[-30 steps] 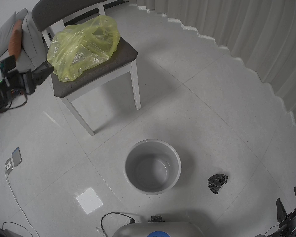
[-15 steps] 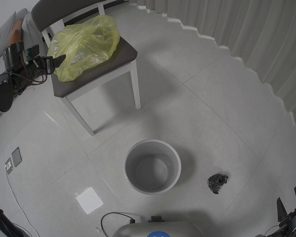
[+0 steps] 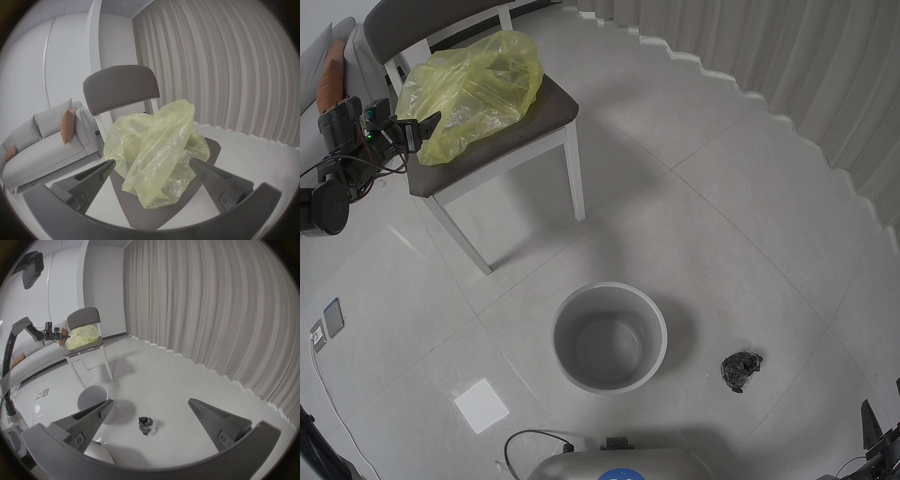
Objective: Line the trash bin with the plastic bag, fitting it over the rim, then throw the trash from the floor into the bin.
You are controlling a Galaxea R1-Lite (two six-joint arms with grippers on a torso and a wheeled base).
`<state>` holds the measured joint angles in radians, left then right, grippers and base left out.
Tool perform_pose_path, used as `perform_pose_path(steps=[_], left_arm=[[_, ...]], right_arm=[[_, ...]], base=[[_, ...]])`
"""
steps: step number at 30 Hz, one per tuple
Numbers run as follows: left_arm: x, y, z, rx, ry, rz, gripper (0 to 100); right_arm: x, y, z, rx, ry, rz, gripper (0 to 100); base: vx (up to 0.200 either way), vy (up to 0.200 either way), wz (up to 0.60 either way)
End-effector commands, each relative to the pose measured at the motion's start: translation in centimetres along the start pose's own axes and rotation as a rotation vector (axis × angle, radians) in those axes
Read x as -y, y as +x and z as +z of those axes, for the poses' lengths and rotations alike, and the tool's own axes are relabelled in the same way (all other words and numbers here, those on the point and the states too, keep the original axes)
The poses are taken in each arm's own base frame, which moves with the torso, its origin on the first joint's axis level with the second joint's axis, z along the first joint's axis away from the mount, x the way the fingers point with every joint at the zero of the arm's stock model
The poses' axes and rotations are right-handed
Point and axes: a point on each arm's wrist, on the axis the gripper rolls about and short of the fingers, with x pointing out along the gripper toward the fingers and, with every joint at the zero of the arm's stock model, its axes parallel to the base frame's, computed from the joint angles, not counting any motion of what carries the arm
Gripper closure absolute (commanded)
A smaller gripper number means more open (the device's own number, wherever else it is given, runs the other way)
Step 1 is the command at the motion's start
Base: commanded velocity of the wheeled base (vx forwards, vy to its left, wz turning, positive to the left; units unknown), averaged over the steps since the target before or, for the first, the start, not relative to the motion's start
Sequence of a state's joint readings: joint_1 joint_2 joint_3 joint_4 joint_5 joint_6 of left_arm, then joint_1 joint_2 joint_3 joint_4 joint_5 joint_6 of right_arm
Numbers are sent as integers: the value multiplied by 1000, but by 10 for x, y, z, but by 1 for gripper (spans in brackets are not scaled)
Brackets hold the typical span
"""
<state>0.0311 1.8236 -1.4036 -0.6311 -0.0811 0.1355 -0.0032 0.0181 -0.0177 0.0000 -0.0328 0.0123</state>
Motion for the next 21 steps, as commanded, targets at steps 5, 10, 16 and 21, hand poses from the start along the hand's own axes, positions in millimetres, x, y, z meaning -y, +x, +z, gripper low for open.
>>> perform_pose_path(steps=[5, 10, 16, 21], left_arm=[[4, 11, -16, -22, -15, -6, 0], [4, 13, -23, -34, -15, -7, 0], [3, 19, -33, -29, -14, -1, 0], [4, 22, -39, -42, -17, -6, 0]], right_arm=[[0, 0, -5, 2, 0, -7, 0], [0, 0, -5, 2, 0, -9, 0], [0, 0, -5, 2, 0, -10, 0], [0, 0, -5, 2, 0, -10, 0]], base=[[0, 0, 0], [0, 0, 0], [0, 0, 0], [0, 0, 0]])
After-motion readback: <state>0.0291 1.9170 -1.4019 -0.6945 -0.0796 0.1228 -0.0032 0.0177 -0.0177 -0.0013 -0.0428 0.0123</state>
